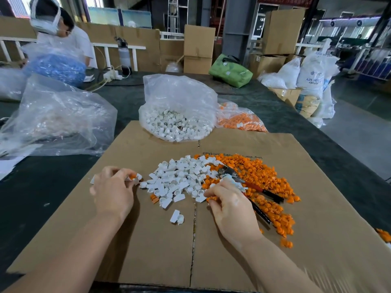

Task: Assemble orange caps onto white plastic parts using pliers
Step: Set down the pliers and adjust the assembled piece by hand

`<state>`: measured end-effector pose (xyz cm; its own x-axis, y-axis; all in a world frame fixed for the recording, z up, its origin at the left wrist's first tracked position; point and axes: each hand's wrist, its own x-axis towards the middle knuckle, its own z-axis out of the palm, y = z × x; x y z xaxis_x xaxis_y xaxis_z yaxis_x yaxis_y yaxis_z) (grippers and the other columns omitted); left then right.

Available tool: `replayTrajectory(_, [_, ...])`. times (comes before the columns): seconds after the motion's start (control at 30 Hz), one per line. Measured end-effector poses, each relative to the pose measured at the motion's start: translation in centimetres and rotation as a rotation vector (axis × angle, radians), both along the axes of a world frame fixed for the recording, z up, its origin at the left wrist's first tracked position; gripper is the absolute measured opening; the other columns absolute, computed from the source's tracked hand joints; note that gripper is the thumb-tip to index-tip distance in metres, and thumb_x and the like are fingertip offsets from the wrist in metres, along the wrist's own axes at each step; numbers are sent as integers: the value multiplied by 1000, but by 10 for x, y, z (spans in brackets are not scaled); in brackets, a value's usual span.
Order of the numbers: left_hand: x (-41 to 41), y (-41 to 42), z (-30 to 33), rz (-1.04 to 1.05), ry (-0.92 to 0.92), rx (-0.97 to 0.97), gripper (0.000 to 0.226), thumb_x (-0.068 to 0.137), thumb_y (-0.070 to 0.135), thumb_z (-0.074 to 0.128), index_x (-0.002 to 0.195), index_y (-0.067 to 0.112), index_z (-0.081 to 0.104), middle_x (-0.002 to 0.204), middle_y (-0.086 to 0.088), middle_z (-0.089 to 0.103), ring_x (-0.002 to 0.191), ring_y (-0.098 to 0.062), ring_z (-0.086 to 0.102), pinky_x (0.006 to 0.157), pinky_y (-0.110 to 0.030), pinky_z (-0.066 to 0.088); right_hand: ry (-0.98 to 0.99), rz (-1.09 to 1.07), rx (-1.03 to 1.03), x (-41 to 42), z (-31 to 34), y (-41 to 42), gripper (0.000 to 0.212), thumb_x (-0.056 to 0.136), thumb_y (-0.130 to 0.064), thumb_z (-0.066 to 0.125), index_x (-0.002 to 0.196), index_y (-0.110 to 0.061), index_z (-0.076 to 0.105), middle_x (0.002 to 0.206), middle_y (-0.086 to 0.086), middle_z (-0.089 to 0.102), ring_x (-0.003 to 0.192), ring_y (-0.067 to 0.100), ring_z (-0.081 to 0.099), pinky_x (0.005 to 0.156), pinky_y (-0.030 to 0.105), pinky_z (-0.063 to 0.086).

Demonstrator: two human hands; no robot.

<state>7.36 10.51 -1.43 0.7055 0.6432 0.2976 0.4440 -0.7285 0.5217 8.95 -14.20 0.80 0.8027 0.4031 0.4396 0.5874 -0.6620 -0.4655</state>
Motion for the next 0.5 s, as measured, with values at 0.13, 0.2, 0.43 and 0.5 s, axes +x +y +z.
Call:
replayTrajectory(0.13, [-1,1,-8,-5,40,19,23,93,16,55,109,26,69,122,-5,50,116,-24,34,100,-41,26,9,5,-29,2,-1,-1,19,82,6,61,89,-8,71,91,1,66,90,16,60,76,16,42])
replayTrajectory(0.2, [-2,-2,-7,4,35,53,30,92,15,55,119,26,63,129,-6,48,122,-27,33,104,-44,24,17,3,-55,3,-3,-2,19,83,7,59,89,-8,71,90,2,66,90,18,60,77,23,47])
replayTrajectory(0.43, [-23,-40,7,-423,-144,-161,8,83,31,69,83,26,63,63,7,56,61,-8,53,59,-17,39,22,-121,-126,14,-8,-6,25,87,1,54,100,-15,69,96,-2,64,96,17,55,78,22,41])
replayTrajectory(0.5, [-26,-47,6,-561,-17,-74,20,80,48,66,81,29,61,56,7,57,55,-6,52,54,-16,37,19,-134,-163,17,-8,-5,22,86,-2,55,98,-16,68,94,-1,63,93,18,55,79,25,41])
